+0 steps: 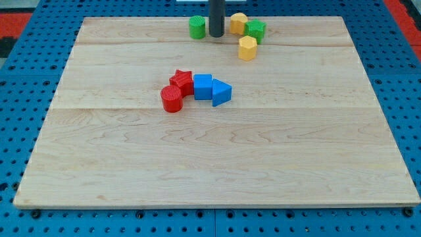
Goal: Make a group of green and yellow blocks at the top right of the board
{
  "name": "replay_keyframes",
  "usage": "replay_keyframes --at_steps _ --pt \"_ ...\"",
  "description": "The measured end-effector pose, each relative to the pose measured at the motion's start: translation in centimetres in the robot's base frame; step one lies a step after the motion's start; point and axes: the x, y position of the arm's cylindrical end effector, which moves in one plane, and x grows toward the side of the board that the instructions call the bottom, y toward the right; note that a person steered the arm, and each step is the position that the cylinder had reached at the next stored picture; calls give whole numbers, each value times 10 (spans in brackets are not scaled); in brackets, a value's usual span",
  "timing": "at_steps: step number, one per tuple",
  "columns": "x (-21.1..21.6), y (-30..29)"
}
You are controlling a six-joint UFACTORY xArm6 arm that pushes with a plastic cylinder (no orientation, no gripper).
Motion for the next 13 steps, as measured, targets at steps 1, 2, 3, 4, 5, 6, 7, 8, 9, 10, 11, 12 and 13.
replay_keyframes --at_steps 1,2,3,4,5,6,7,8,9,10,11,12,13 --pt "0 51" --pt "0 98" --pt "6 88" --pt "21 -19" --pt "4 -29" --pt "-18 -25" --pt "-46 -20" --pt "-41 60" --pt "-29 59" --pt "-6 -35" --pt "-1 -155" --pt "-45 -154" --pt "-46 -103"
